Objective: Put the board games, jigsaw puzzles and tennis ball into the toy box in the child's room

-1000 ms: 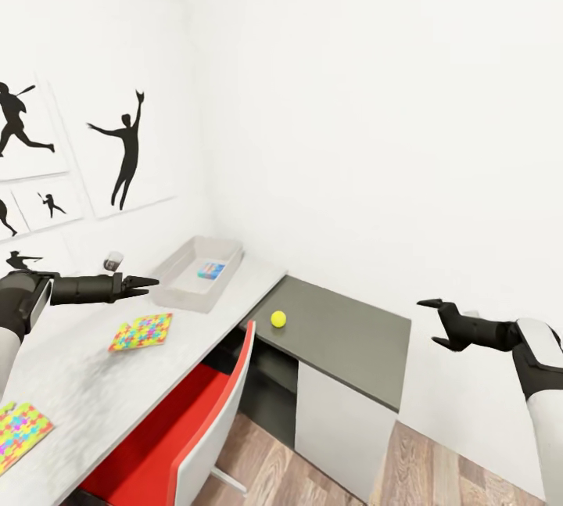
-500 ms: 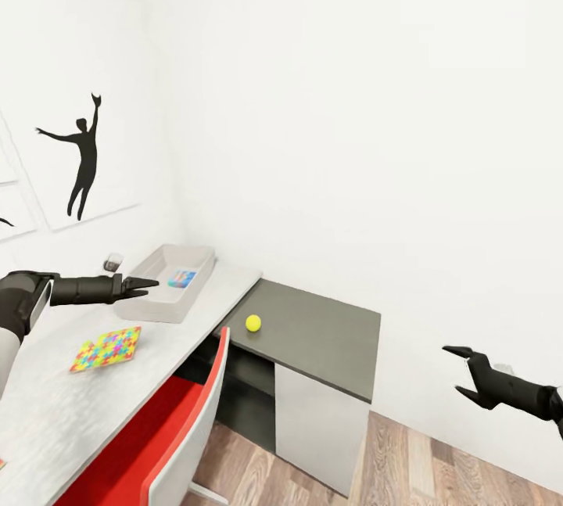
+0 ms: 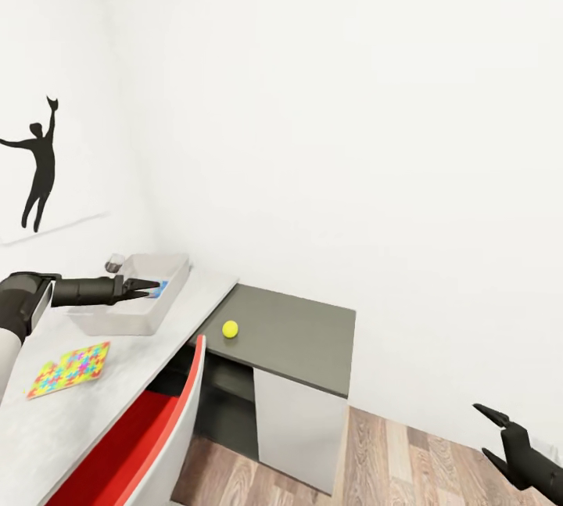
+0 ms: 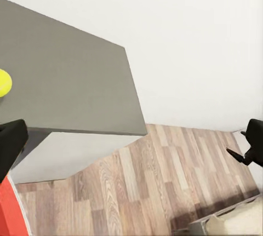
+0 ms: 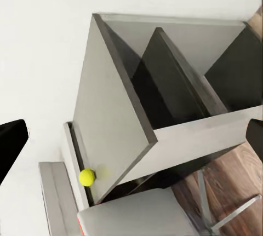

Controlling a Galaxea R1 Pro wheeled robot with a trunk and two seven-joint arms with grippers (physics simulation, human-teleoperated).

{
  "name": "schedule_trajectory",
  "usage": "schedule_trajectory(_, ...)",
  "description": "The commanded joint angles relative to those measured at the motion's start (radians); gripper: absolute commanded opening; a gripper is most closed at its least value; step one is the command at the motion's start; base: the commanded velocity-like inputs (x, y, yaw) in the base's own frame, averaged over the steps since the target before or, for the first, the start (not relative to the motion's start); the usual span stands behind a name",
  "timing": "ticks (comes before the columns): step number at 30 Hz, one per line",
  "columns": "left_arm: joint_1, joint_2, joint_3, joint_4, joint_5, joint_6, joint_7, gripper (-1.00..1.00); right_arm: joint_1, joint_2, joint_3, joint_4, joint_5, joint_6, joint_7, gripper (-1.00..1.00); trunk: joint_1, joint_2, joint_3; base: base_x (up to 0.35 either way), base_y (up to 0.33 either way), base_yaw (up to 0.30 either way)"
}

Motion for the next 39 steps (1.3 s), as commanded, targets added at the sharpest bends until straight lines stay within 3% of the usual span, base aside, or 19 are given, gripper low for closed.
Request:
schedule_trajectory(1,0.001,-0.002,0.006,0.000,-0.010,0.007,-0.009,1.00,0.010,0.002,-0.002,0.001,0.004,-0.021,0.041,1.00,0.000,-0.001,0.001,0.000,0.000,-0.230)
schedule_trajectory(3,0.007,-0.006,0.006,0.000,-0.009,-0.007,-0.010,1.00,0.020,0.009,-0.002,0.002,0.006,-0.045,0.101,1.00,0.000,-0.001,0.002,0.000,0.000,-0.237)
schedule_trajectory(5,0.019,-0.010,0.008,0.000,-0.006,-0.025,-0.010,1.00,0.026,0.035,-0.003,0.002,0.019,-0.064,0.170,1.00,0.000,-0.001,0.004,0.000,0.000,-0.247)
schedule_trajectory(10,0.030,-0.011,0.009,0.005,-0.005,-0.043,-0.010,1.00,0.030,0.065,-0.004,0.004,0.082,-0.093,0.221,1.00,0.000,-0.001,0.007,0.000,0.000,-0.257)
schedule_trajectory(15,0.053,-0.012,0.009,0.008,-0.002,-0.078,-0.011,1.00,0.030,0.074,-0.001,0.012,0.122,-0.157,0.234,1.00,0.000,-0.001,0.009,0.000,0.000,-0.264)
schedule_trajectory(23,0.124,-0.032,0.011,0.010,0.000,-0.095,-0.010,1.00,0.030,0.074,-0.002,0.021,0.130,-0.194,0.256,1.00,0.000,-0.001,0.009,0.000,0.000,-0.275)
schedule_trajectory(26,0.143,-0.050,0.016,0.005,0.001,-0.116,-0.012,1.00,0.030,0.075,-0.001,0.021,0.130,-0.196,0.257,1.00,0.000,-0.001,0.009,0.000,0.000,-0.276)
schedule_trajectory(31,0.152,-0.065,0.019,0.002,0.002,-0.130,-0.012,1.00,0.030,0.075,0.000,0.020,0.130,-0.198,0.258,1.00,0.000,-0.001,0.009,0.000,0.000,-0.276)
schedule_trajectory(39,0.154,-0.067,0.020,0.001,0.005,-0.134,-0.013,1.00,0.030,0.075,0.002,0.020,0.129,-0.198,0.258,1.00,0.000,-0.001,0.009,0.000,0.000,-0.276)
